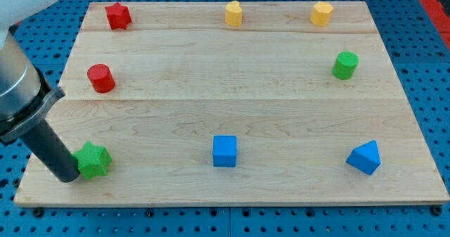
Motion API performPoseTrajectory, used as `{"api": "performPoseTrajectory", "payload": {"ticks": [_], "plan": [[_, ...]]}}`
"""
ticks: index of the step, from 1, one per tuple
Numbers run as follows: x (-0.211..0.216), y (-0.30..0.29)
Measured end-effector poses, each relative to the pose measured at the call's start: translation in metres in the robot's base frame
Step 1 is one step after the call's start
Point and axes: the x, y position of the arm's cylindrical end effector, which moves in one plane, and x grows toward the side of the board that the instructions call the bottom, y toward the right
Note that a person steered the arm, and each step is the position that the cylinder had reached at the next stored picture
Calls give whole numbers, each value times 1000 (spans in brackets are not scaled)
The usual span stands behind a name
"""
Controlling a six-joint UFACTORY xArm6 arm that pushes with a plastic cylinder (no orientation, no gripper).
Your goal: Move the green star up and right a bit
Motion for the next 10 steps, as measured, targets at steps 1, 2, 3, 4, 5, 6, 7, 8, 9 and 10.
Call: {"api": "performPoseTrajectory", "payload": {"ticks": [1, 2, 3, 4, 5, 6, 7, 8, 9, 10], "plan": [[-3, 10], [-10, 30], [-12, 81], [-18, 119], [-46, 116], [-50, 78], [-58, 50], [-112, 79], [-157, 116], [-118, 106]]}}
